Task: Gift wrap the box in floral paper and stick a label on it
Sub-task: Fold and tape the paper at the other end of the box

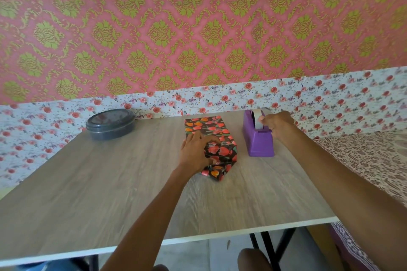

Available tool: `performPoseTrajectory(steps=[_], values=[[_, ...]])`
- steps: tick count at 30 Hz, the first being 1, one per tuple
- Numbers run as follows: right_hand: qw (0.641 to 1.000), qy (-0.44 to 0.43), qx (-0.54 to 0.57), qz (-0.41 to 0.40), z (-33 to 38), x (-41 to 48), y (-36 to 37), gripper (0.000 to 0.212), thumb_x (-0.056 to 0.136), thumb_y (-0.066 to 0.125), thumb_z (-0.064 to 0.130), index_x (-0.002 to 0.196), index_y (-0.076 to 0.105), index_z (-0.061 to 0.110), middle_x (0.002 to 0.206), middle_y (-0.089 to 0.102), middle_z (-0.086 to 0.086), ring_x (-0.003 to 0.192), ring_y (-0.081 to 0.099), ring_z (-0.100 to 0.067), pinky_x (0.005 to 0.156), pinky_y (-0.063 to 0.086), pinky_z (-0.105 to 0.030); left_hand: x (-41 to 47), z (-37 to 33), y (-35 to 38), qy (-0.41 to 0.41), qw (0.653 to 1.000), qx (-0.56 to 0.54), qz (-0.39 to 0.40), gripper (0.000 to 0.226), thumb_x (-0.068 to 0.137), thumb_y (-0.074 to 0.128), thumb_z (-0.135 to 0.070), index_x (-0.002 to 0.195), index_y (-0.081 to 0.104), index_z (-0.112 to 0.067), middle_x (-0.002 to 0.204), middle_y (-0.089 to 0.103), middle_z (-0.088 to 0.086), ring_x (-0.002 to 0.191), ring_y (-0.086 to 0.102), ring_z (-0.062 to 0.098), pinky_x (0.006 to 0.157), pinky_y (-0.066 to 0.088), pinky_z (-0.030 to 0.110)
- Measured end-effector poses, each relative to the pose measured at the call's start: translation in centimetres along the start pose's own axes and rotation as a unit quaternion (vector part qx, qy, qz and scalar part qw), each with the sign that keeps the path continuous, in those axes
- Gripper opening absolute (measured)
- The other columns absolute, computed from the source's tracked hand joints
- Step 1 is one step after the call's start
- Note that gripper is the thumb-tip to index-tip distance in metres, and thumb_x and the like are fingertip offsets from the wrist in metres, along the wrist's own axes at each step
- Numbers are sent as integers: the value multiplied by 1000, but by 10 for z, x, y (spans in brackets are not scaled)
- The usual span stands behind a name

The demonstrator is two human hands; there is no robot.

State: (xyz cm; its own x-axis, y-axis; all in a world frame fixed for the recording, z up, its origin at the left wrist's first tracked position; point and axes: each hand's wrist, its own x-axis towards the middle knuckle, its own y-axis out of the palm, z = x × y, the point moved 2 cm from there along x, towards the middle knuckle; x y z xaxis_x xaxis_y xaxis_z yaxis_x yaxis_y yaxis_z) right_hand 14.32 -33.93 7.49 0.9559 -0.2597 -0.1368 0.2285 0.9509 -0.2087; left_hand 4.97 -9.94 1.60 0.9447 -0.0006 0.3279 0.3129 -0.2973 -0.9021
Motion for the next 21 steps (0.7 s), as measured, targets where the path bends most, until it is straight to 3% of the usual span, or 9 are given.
performPoseTrajectory(steps=[2,5,7,10,13,17,21], values=[[1000,14,-8,21,-5,10,-3,43,80,81,18,116,64,0,90,63,-7,59,50,-14,53,45,-27,1,1,0,0,1000,2,-1,62,72,82,-43,126,52,-47,122,45,-3,121,38,19,102,36,36],[999,19,-28,29,-6,-2,-8,27,86,75,19,103,66,1,90,66,-7,57,47,-10,50,40,-23,1,0,0,-2,1000,5,2,62,74,81,-43,128,51,-46,126,45,-2,124,37,20,104,36,39],[999,22,-26,37,-6,-12,-13,19,87,74,18,96,67,2,77,62,-4,55,44,-9,51,40,-22,1,0,1,-1,1000,10,3,61,75,80,-42,128,51,-46,127,44,-2,125,36,20,105,35,39],[995,69,-7,77,-10,-23,-17,17,91,70,21,85,67,6,64,46,0,53,39,-9,71,52,-31,0,0,2,0,1000,6,-6,61,74,80,-41,127,52,-46,124,45,-2,123,37,20,103,38,39],[991,83,24,106,-10,-32,-19,20,94,65,21,88,65,2,61,39,-1,50,34,-8,92,54,-45,1,1,3,0,1000,-2,-12,61,73,81,-41,127,53,-46,122,46,-3,122,38,19,102,39,38],[986,74,40,144,-10,-35,-20,25,97,60,25,94,63,0,59,29,0,48,25,-8,97,43,-63,0,2,3,-1,1000,0,-14,61,74,80,-41,129,53,-45,123,45,-2,122,37,19,100,39,37],[985,58,90,132,-21,-34,-24,12,92,66,10,100,66,1,50,36,4,38,32,-3,99,43,-65,0,3,3,-3,1000,-4,-11,60,73,80,-42,128,54,-46,127,45,-2,125,37,20,100,40,40]])
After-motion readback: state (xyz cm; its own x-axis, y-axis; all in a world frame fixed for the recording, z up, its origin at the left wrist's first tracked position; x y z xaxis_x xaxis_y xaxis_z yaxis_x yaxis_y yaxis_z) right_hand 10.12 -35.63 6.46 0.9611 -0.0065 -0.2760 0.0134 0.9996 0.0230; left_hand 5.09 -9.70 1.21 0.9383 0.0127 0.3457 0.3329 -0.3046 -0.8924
